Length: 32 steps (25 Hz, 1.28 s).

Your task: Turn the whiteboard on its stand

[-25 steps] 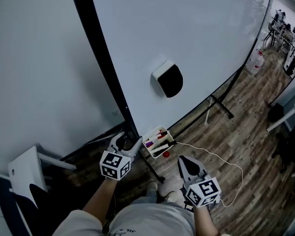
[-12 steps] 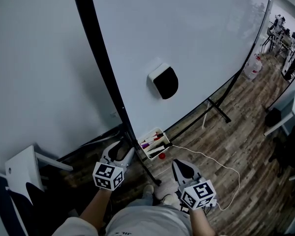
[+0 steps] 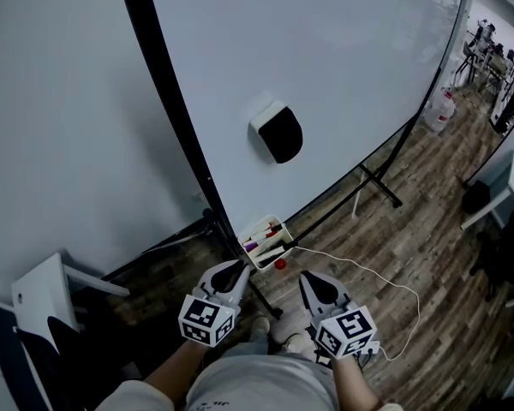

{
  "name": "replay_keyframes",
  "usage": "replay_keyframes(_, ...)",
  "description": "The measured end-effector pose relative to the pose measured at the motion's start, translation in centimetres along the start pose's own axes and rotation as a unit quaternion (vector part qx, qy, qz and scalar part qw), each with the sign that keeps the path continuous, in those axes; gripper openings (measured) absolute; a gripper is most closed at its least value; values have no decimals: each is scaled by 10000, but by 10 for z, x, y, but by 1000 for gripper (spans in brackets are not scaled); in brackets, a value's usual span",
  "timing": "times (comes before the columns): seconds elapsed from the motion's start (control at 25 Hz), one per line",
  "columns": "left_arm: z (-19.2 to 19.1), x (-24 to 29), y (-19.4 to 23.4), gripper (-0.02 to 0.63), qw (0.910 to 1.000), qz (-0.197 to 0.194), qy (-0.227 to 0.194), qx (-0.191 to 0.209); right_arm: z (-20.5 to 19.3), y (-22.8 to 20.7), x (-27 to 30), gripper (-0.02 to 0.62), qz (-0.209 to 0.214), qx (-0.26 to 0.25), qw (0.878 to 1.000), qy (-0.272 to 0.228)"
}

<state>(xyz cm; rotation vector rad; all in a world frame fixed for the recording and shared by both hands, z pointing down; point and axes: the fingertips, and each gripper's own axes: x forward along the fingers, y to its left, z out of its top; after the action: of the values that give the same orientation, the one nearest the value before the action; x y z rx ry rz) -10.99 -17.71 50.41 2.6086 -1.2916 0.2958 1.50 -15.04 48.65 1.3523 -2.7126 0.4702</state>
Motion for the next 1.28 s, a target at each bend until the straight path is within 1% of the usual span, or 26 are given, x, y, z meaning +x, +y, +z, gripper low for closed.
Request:
replay_keyframes(0.08,-3,7,-19,30,9999,-138,-9,46,-1,-2,-3,6,-40,5,10000,1)
replay_keyframes(0.16,-5,11,-34,11,9996,-280,-5,-11,-1,-3,-7,6,-76,-8,10000,-1)
replay_keyframes(0.32,-2,18,-53,11,9989,-447,-17,-158,-1,-9,-18,6,-203,-3,9998,-23)
replay_keyframes(0.6,4,30,-70,11,9990,-439,19,-64,1,-17,-36,6,-419,-32,9991,-67)
replay_keyframes(0.76,7,35,-81,11,9986,-525,-28,-26,0,-19,-43,6,-540,24,9985,-34)
replay_keyframes(1.0,15,38,-93,11,9981,-610,-74,17,2,-20,-51,6,-608,27,9981,-63)
replay_keyframes(1.28,15,39,-96,11,9981,-617,-43,26,4,-22,-58,6,-651,-11,9979,-43)
